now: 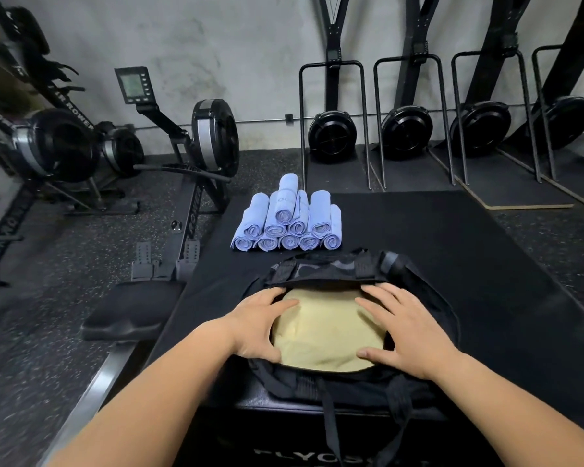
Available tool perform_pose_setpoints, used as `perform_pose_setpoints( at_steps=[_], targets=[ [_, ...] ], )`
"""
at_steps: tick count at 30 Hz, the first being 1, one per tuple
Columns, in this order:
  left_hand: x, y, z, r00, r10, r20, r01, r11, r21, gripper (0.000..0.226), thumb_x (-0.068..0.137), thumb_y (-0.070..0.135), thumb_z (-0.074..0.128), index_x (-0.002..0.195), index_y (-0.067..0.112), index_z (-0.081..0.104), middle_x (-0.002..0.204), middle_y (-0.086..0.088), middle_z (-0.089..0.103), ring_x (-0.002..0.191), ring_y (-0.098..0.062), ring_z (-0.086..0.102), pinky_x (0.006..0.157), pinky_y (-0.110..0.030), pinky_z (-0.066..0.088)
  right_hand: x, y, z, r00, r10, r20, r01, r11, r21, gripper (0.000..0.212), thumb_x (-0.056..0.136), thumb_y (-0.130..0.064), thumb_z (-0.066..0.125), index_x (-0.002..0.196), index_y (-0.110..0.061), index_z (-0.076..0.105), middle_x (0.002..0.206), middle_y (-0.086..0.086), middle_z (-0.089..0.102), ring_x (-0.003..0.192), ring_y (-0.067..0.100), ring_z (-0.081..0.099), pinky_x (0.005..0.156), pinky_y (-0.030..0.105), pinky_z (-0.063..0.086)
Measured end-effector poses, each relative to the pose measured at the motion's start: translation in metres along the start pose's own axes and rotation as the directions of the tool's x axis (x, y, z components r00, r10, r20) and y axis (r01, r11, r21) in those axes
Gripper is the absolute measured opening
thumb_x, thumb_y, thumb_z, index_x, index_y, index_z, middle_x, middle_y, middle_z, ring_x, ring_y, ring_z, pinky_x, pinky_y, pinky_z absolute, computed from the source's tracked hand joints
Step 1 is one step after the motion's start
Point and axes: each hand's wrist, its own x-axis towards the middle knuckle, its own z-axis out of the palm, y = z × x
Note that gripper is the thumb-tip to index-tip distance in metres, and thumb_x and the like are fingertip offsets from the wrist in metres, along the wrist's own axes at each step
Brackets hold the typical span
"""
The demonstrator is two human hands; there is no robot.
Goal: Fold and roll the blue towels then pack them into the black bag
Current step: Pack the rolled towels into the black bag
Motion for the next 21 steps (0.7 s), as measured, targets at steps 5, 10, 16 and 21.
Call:
perform_pose_setpoints(
  at_steps=[5, 10, 16, 21],
  targets=[
    [-0.014, 0.018, -0.004, 0.926, 0.234, -0.296, -0.166, 0.957, 0.237, 0.103, 0.069, 0.054, 0.065, 0.163, 0.033, 0.029, 0.171, -0.009, 0.013, 0.159, -0.03, 0.006, 0.13, -0.042, 0.013, 0.004, -0.006, -0.012, 1.0, 0.014, 0.011, -0.013, 0.996, -0.083, 0.101, 0.086, -0.093, 0.038, 0.166, -0.034, 0.021, 0.176, -0.001, -0.002, 0.162, 0.024, -0.006, 0.13, 0.051, 0.014],
    [-0.007, 0.03, -0.01, 0.914, 0.224, -0.34, -0.134, 0.954, 0.267, 0.116, 0.077, 0.092, 0.053, 0.168, 0.031, 0.013, 0.174, -0.007, -0.02, 0.159, -0.025, -0.026, 0.13, -0.044, -0.005, 0.01, 0.001, -0.035, 0.998, 0.054, 0.041, -0.049, 0.994, -0.102, 0.11, 0.08, -0.097, 0.042, 0.167, -0.038, 0.011, 0.174, -0.004, -0.017, 0.161, 0.025, -0.015, 0.13, 0.047, 0.012],
    [0.009, 0.023, 0.0, 0.985, 0.055, -0.165, -0.018, 0.977, 0.213, 0.143, 0.06, 0.1, 0.058, 0.166, 0.034, -0.011, 0.171, -0.012, -0.026, 0.154, -0.024, -0.037, 0.13, -0.052, -0.008, -0.003, 0.025, -0.015, 0.926, 0.157, 0.342, -0.127, 0.986, -0.111, 0.119, 0.071, -0.107, 0.026, 0.161, -0.045, -0.02, 0.166, -0.02, -0.032, 0.159, 0.012, -0.021, 0.131, 0.042, 0.004],
    [0.018, 0.014, 0.016, 0.998, -0.007, -0.064, 0.011, 0.998, 0.068, 0.146, 0.055, 0.099, 0.062, 0.167, 0.038, -0.008, 0.173, -0.01, -0.024, 0.156, -0.022, -0.033, 0.131, -0.047, -0.008, 0.003, 0.023, -0.004, 0.892, 0.208, 0.401, -0.175, 0.977, -0.119, 0.114, 0.072, -0.106, 0.023, 0.161, -0.048, -0.018, 0.167, -0.022, -0.03, 0.159, 0.014, -0.021, 0.131, 0.046, -0.001]
  ],
)
